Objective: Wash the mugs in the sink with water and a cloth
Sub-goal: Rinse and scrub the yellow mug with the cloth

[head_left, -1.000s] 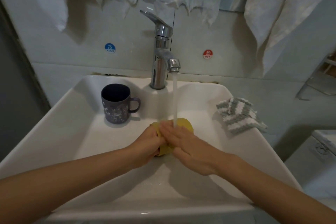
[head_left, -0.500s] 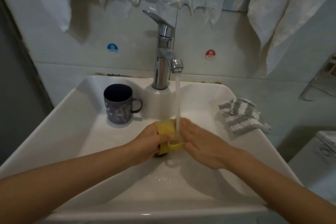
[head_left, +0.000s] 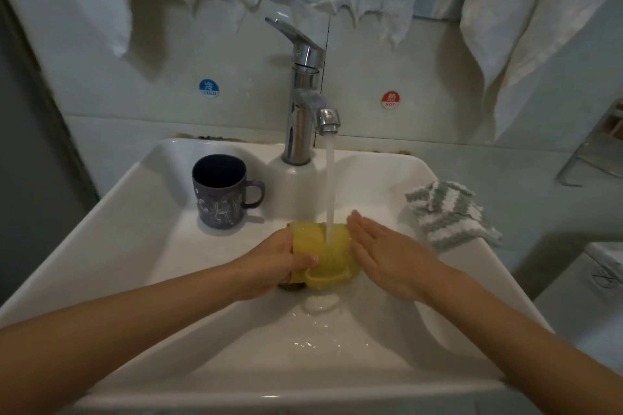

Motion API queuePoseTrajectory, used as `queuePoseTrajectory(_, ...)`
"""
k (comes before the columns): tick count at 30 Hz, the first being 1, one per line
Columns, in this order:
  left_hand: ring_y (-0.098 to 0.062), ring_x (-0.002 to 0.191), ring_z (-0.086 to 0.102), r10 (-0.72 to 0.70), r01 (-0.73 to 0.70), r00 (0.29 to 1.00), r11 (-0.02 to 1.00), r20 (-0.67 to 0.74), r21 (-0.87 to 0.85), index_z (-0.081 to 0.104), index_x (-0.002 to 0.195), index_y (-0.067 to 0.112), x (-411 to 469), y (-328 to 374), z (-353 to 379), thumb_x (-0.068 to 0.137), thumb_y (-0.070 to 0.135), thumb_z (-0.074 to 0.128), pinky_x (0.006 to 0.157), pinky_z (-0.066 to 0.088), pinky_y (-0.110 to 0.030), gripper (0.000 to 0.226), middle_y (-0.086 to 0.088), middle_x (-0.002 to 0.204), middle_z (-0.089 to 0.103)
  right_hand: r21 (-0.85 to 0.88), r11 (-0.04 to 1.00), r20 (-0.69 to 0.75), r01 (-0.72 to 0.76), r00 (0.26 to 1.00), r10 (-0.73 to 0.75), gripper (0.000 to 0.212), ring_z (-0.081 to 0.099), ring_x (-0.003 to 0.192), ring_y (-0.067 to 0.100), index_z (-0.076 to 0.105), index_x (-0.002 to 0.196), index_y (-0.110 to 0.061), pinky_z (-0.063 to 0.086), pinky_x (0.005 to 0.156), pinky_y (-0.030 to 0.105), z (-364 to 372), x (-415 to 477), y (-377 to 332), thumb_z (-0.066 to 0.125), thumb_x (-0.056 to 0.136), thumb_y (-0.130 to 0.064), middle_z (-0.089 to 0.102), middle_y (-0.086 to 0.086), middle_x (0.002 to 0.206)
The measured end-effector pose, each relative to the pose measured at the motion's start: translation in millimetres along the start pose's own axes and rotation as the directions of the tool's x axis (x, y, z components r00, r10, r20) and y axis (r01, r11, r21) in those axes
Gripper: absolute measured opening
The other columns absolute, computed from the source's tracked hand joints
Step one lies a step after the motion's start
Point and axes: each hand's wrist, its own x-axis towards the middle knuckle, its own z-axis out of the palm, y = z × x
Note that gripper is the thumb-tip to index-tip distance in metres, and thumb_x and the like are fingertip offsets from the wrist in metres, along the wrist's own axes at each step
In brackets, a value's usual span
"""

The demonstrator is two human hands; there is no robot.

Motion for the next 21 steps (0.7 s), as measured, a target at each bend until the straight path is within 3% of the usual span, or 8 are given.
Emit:
queuePoseTrajectory(3,-0.022,0.101,0.063,0.051,-0.055,0.998,0.994,0.041,0.091,0.053,0.114,0.021,-2,-1,1,0.088,-0.007,0.052,0.089,0.052,-0.036,0.038,-0.006,0.110,0.064,0.108,0.994,-0.018,0.024,1.000,-0.022,0.053,0.019,0.142,0.017,0.023,0.148,-0.016,0.020,0.114,0.030,-7,14,-3,0.021,0.102,-0.041,0.024,0.000,0.155)
queuePoseTrajectory(5,-0.022,0.106,0.061,0.084,-0.090,0.995,0.989,0.059,0.117,0.053,0.116,0.024,-2,-1,3,0.088,-0.004,0.054,0.090,0.052,-0.034,0.039,-0.006,0.115,0.063,0.111,0.992,-0.066,0.068,0.996,-0.060,0.048,0.043,0.127,0.023,0.040,0.137,-0.017,0.036,0.103,0.035,-6,28,-19,0.026,0.100,-0.044,0.046,0.005,0.138)
queuePoseTrajectory(7,-0.014,0.106,0.060,0.105,-0.113,0.992,0.983,0.066,0.146,0.053,0.115,0.022,-3,-2,3,0.088,-0.002,0.055,0.085,0.052,-0.024,0.036,0.001,0.114,0.062,0.051,0.996,-0.086,0.069,0.994,-0.065,0.049,0.053,0.113,0.025,0.041,0.134,-0.021,0.042,0.095,0.035,-1,41,-33,0.026,0.097,-0.051,0.054,0.008,0.130)
queuePoseTrajectory(10,0.003,0.100,0.059,0.126,-0.137,0.990,0.970,0.064,0.199,0.048,0.115,0.027,-5,0,1,0.089,-0.003,0.053,0.080,0.048,-0.014,0.040,0.011,0.113,0.056,0.089,0.995,-0.109,0.038,0.994,-0.028,0.048,0.056,0.109,0.024,0.042,0.131,-0.029,0.042,0.093,0.035,1,48,-35,0.025,0.095,-0.057,0.058,0.005,0.126)
queuePoseTrajectory(13,-0.004,0.106,0.061,0.129,-0.140,0.989,0.973,0.068,0.185,0.039,0.131,0.023,-3,-1,0,0.090,-0.004,0.052,0.086,0.051,-0.020,0.051,0.004,0.120,0.059,0.266,0.963,-0.161,-0.048,0.983,0.093,0.050,0.059,0.101,0.024,0.055,0.119,-0.023,0.043,0.090,0.036,0,51,-35,0.021,0.098,-0.053,0.063,0.008,0.116)
queuePoseTrajectory(15,-0.007,0.101,0.064,0.116,-0.121,0.992,0.982,0.047,0.145,0.040,0.130,0.021,-3,-1,0,0.090,-0.004,0.051,0.083,0.052,-0.021,0.049,0.001,0.116,0.062,0.322,0.936,-0.159,-0.146,0.966,0.205,0.053,0.059,0.102,0.025,0.058,0.119,-0.020,0.042,0.091,0.035,1,57,-36,0.021,0.099,-0.051,0.063,0.008,0.117)
queuePoseTrajectory(19,-0.008,0.100,0.062,0.102,-0.112,0.993,0.979,0.066,0.173,0.038,0.133,0.020,-1,0,3,0.089,0.000,0.054,0.081,0.052,-0.020,0.050,0.006,0.113,0.061,0.289,0.922,-0.116,-0.260,0.946,0.303,0.061,0.059,0.095,0.024,0.061,0.110,-0.016,0.044,0.086,0.035,0,68,-35,0.023,0.094,-0.061,0.064,0.008,0.110)
queuePoseTrajectory(21,-0.006,0.101,0.060,0.081,-0.098,0.992,0.975,0.092,0.198,0.038,0.131,0.021,-3,2,2,0.090,0.002,0.054,0.082,0.052,-0.019,0.048,0.006,0.114,0.059,0.295,0.926,-0.113,-0.234,0.954,0.277,0.067,0.060,0.087,0.022,0.061,0.097,-0.018,0.047,0.082,0.034,2,64,-35,0.024,0.086,-0.073,0.065,0.006,0.098)
